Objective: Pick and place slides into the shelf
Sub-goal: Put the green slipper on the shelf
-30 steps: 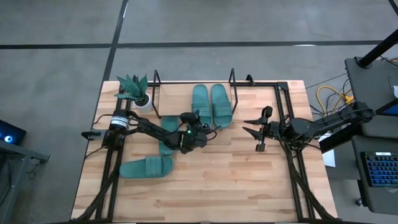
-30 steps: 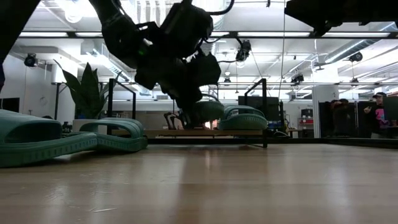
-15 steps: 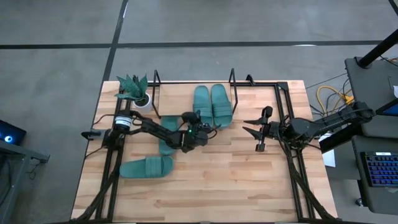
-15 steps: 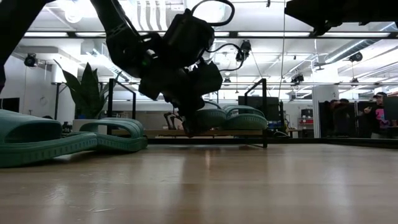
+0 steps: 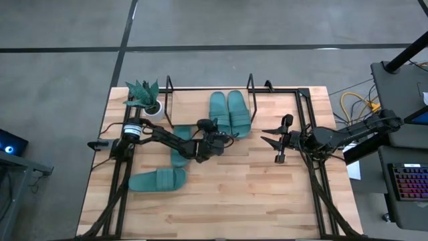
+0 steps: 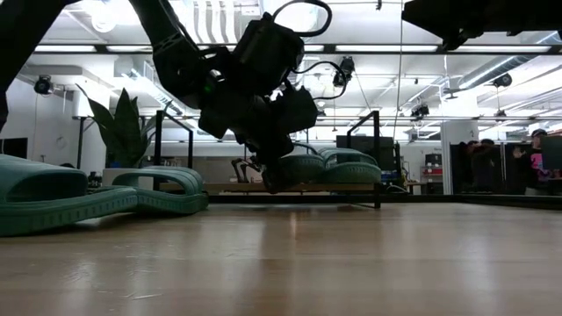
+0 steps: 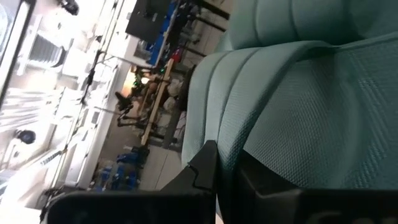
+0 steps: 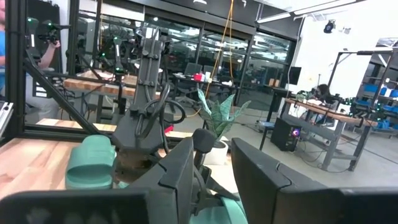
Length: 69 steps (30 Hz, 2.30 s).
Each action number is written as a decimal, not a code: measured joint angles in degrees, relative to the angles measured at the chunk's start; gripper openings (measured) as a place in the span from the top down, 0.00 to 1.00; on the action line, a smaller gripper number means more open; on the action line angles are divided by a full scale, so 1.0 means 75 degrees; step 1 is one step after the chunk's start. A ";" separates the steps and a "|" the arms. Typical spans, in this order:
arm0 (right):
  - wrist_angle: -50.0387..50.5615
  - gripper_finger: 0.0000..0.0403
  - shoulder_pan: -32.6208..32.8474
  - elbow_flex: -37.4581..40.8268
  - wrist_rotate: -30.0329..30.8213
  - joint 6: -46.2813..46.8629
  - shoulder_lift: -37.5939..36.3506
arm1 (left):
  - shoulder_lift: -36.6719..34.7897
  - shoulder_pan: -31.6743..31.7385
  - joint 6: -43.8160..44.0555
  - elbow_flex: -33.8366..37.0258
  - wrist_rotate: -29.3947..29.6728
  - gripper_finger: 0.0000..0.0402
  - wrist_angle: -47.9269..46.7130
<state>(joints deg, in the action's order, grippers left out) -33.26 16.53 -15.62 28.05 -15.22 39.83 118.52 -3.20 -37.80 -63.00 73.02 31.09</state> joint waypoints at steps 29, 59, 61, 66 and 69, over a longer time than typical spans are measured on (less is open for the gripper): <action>0.0058 0.79 0.0000 0.0000 -0.0002 0.0026 0.0000 | -0.0161 0.0010 -0.0641 -0.0012 -0.0453 0.50 -0.0095; 0.0167 0.79 0.0000 0.0000 0.0000 0.0020 0.0003 | -0.0431 -0.0077 -0.0586 -0.0195 -0.1088 0.50 -0.0807; 0.0166 0.79 -0.0001 0.0000 0.0000 0.0020 0.0003 | -0.0431 -0.0087 -0.0588 -0.0195 -0.1110 0.50 -0.0808; 0.0166 0.81 -0.0003 0.0000 0.0000 0.0012 0.0003 | -0.0452 -0.0110 -0.0587 -0.0195 -0.1509 0.50 -0.0815; 0.0172 0.81 -0.0002 0.0000 0.0000 0.0003 0.0003 | -0.0452 -0.0128 -0.0589 -0.0193 -0.1626 0.50 -0.0836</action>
<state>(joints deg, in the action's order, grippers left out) -31.97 16.52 -15.62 28.05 -15.20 39.86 115.13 -4.16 -42.22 -64.45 60.83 24.82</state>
